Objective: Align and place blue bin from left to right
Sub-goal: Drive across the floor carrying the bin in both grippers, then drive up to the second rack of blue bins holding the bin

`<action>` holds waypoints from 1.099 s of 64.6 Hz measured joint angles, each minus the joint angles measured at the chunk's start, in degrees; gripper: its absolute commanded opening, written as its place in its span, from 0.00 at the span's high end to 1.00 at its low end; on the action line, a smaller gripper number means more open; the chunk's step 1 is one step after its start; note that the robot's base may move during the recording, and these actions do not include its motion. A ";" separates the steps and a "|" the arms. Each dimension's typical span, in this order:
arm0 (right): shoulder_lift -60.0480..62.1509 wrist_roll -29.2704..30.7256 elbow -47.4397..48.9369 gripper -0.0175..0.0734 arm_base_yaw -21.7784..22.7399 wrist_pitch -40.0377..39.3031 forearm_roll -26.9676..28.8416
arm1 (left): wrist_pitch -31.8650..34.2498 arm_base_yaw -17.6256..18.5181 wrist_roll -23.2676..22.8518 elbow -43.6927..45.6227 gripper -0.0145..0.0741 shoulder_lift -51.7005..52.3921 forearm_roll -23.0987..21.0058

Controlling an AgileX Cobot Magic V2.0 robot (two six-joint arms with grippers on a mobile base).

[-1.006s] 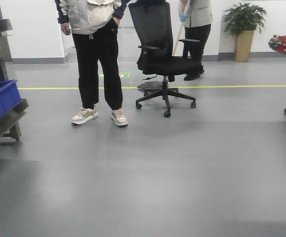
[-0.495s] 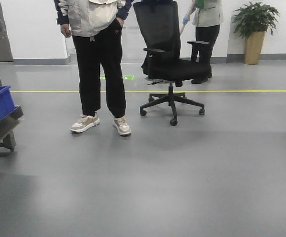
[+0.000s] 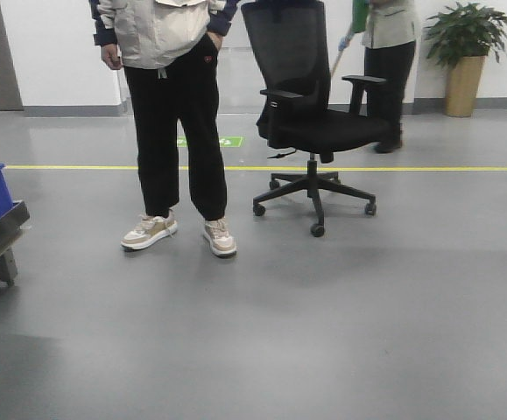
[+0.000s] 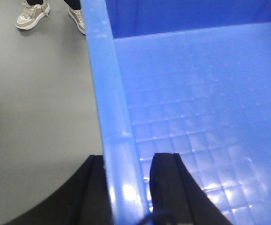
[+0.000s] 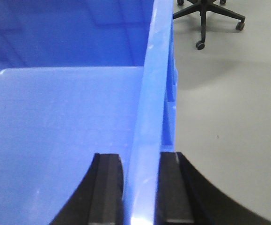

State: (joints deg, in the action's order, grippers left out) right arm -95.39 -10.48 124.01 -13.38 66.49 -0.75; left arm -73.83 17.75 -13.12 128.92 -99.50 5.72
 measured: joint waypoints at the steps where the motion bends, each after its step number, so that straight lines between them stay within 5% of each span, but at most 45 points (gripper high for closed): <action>1: 0.00 0.00 0.00 0.97 0.00 0.00 0.00 | 0.00 0.00 0.00 0.00 0.96 0.00 0.00; 71: 0.00 0.00 0.00 0.97 0.00 -0.14 0.11 | 0.33 0.00 0.00 0.00 0.96 0.00 -0.12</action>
State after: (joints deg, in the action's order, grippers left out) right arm -95.39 -10.48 124.01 -13.38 66.35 -0.64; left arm -73.50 17.75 -13.12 128.92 -99.50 5.60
